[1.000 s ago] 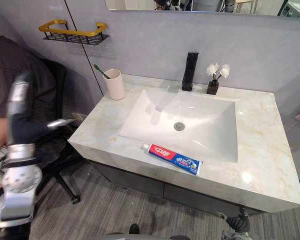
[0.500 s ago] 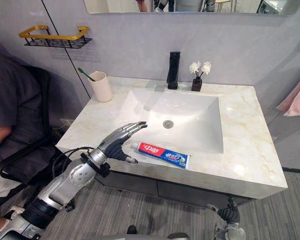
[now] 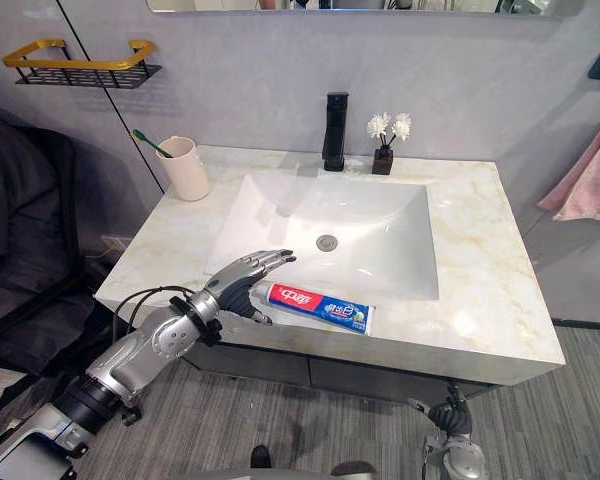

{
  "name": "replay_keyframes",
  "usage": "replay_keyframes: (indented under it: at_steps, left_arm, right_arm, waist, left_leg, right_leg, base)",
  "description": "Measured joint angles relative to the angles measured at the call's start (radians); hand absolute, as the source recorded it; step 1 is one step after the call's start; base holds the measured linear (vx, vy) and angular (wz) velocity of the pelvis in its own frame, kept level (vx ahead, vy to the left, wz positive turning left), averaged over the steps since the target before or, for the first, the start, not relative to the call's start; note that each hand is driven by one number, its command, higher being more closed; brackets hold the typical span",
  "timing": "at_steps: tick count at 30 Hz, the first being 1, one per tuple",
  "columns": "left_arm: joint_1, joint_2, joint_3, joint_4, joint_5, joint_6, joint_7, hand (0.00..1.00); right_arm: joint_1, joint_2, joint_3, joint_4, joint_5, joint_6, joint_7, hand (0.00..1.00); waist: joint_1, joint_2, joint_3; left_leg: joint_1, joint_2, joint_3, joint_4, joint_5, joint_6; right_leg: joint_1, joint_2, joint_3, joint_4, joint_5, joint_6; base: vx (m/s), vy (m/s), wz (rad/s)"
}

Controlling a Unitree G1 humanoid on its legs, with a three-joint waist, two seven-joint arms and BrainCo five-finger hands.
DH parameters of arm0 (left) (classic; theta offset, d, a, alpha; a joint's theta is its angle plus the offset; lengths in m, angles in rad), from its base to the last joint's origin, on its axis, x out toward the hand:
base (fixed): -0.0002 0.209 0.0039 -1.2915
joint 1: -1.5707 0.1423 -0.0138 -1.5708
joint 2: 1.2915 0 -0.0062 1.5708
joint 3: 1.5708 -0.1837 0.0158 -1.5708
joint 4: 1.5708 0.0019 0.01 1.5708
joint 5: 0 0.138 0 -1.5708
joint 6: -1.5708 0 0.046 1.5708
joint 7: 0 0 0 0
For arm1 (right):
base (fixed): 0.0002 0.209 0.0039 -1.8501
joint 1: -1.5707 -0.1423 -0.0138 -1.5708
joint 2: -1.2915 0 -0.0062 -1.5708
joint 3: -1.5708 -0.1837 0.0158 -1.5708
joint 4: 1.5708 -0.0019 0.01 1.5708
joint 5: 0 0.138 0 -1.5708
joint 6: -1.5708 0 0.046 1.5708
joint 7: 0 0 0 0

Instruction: Organize washtable

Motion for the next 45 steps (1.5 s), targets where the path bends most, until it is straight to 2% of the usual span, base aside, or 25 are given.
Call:
replay_keyframes:
  at_steps: [12,19,22,24,25,29,32,45]
  left_arm:
    - [-0.034,-0.038,0.0,0.046,-0.007,0.019,0.001,0.0]
    - [-0.092,-0.061,-0.03,0.121,-0.003,0.022,0.004,0.0]
    - [-0.123,-0.068,-0.034,0.158,-0.002,0.021,0.006,0.0]
    - [-0.134,-0.074,-0.036,0.17,0.0,0.021,0.007,0.0]
    - [-0.148,-0.082,-0.038,0.19,0.0,0.02,0.009,1.0]
    - [-0.181,-0.084,-0.055,0.265,0.018,0.026,0.008,1.0]
    - [-0.182,-0.074,-0.075,0.298,0.039,0.031,0.003,1.0]
    - [-0.218,-0.048,-0.078,0.312,0.077,0.031,0.004,1.0]
  right_arm:
    - [-0.024,0.004,0.009,0.016,-0.001,0.002,-0.002,0.0]
    - [-0.013,0.03,0.029,0.055,-0.002,0.041,0.0,0.0]
    - [-0.015,0.028,0.029,0.054,-0.002,0.041,0.0,0.0]
    - [-0.017,0.028,0.029,0.054,-0.002,0.04,0.0,0.0]
    - [-0.015,0.027,0.029,0.054,-0.002,0.041,0.0,0.0]
    - [-0.014,0.027,0.028,0.054,-0.002,0.04,0.0,0.0]
    - [-0.013,0.027,0.027,0.054,-0.001,0.041,-0.001,0.0]
    - [-0.002,0.017,0.015,0.047,0.032,0.04,-0.013,0.0]
  waist:
    - [-0.004,0.001,0.0]
    - [-0.004,0.008,0.001]
    - [-0.024,0.01,0.002]
    - [-0.025,0.013,0.002]
    - [-0.025,0.016,0.003]
    - [-0.032,0.021,0.005]
    - [-0.049,0.021,0.009]
    - [-0.06,0.031,0.014]
  left_leg:
    - [-0.006,0.002,0.021,-0.006,0.0,0.0]
    - [-0.016,0.01,0.03,-0.001,0.0,0.0]
    - [-0.017,0.01,0.035,-0.003,0.0,0.0]
    - [-0.018,0.012,0.042,-0.006,-0.001,0.0]
    - [-0.02,0.012,0.051,-0.006,-0.001,0.001]
    - [-0.025,0.013,0.06,-0.006,-0.003,0.002]
    - [-0.032,0.013,0.066,-0.001,-0.005,0.003]
    - [-0.027,0.014,0.103,0.0,-0.008,0.001]
  right_leg:
    - [-0.008,0.001,0.022,-0.023,0.02,0.001]
    - [-0.02,0.002,0.028,-0.022,0.023,0.002]
    - [-0.023,0.002,0.033,-0.023,0.026,0.002]
    - [-0.03,0.003,0.042,-0.023,0.026,0.002]
    - [-0.036,0.003,0.051,-0.023,0.029,0.003]
    - [-0.047,0.002,0.061,-0.024,0.031,0.005]
    - [-0.055,0.002,0.068,-0.025,0.035,0.007]
    - [-0.069,0.004,0.106,-0.025,0.043,0.006]
  base:
    - [-0.04,-0.014,-0.05]
    - [-0.01,-0.013,-0.03]
    - [-0.03,-0.017,-0.06]
    - [-0.04,-0.012,-0.13]
    - [-0.03,-0.004,-0.15]
    - [-0.02,-0.007,-0.09]
    - [0.01,-0.007,-0.05]
    - [-0.01,-0.01,-0.09]
